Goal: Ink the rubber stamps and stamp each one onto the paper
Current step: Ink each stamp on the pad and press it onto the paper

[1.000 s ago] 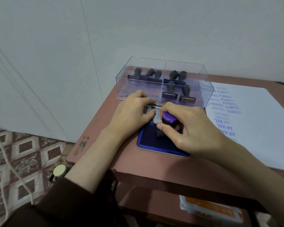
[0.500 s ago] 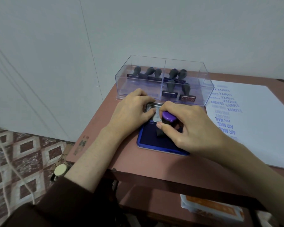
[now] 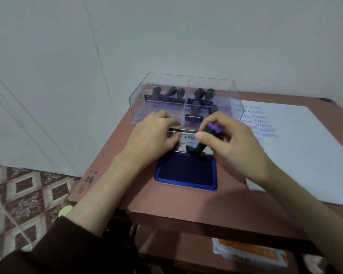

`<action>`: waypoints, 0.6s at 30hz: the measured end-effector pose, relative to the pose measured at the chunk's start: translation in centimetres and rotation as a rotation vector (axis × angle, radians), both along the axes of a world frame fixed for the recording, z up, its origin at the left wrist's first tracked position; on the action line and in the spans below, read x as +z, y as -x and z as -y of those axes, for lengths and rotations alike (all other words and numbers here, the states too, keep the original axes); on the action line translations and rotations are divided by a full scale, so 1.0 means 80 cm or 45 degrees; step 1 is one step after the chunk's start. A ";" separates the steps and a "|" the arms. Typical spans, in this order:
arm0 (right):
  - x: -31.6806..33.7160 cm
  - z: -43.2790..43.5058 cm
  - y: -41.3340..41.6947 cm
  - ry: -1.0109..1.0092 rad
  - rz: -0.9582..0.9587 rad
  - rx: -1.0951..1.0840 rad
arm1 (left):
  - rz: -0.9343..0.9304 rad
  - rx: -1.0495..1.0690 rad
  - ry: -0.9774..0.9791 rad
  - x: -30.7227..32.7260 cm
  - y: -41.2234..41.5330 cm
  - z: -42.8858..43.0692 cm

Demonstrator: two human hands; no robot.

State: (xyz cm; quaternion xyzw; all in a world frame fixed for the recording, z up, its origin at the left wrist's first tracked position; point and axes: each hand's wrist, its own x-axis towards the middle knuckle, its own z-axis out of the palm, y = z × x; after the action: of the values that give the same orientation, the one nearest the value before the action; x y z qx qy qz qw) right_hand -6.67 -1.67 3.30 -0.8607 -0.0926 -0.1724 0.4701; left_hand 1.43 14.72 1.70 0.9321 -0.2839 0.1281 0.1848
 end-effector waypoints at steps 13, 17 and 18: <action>0.014 0.171 0.001 0.010 0.041 -0.566 | -0.086 -0.603 0.010 0.022 0.033 0.124; 0.009 0.179 0.002 0.206 0.059 -0.596 | -0.145 -0.638 -0.081 0.008 0.031 0.136; 0.006 0.179 0.002 0.246 0.053 -0.591 | -0.163 -0.641 -0.103 0.005 0.030 0.136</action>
State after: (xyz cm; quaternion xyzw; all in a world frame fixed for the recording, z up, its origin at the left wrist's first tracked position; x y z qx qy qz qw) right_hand -6.85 -15.99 3.82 -0.8961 0.0819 -0.2837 0.3314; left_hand -0.97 3.83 2.11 0.8451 -0.4994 0.0072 0.1909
